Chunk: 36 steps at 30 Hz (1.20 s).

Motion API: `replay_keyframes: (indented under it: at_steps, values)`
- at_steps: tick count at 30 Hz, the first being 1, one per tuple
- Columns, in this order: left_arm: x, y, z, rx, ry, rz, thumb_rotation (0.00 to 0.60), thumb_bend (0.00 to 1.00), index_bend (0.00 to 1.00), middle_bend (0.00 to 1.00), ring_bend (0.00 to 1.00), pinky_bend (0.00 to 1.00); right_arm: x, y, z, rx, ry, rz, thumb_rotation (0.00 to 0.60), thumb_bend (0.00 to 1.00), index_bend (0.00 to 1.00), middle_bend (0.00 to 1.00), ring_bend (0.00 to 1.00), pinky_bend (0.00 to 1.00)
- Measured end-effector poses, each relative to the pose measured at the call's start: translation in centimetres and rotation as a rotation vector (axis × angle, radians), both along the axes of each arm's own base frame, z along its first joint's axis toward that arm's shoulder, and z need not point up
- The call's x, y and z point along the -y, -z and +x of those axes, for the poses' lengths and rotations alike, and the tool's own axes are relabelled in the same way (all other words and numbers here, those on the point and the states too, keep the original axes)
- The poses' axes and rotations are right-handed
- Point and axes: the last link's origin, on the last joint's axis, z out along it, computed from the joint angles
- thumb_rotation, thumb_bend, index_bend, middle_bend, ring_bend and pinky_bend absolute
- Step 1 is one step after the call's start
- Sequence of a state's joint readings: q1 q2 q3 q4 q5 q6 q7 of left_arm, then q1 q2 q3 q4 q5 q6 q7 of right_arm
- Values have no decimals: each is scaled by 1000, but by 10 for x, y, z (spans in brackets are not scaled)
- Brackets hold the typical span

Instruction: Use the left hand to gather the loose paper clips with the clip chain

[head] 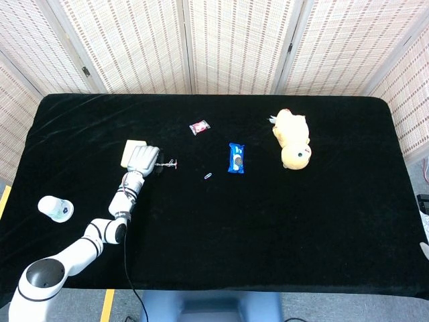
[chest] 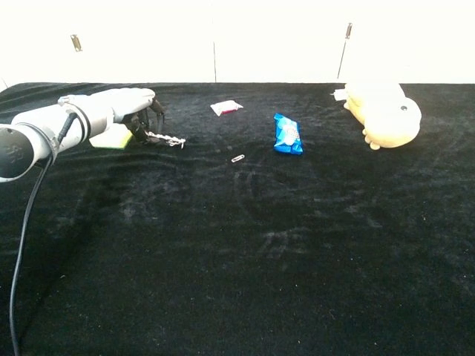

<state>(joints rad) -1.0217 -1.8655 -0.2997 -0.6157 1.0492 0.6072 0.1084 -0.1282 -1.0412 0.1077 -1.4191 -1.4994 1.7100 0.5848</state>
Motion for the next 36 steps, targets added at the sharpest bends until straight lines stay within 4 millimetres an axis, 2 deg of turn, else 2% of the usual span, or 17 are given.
replay_keyframes:
  at_steps: [25, 36]
  values:
    - [-11, -1, -19, 35, -71, -8, 600, 645, 816, 1000, 1000, 1000, 2, 2, 0, -5, 14, 6, 600, 235, 0, 0, 34, 0]
    - [-9, -6, -12, 69, -23, 7, 600, 645, 815, 1000, 1000, 1000, -1, 2, 2, -9, -1, -1, 600, 235, 0, 0, 34, 0]
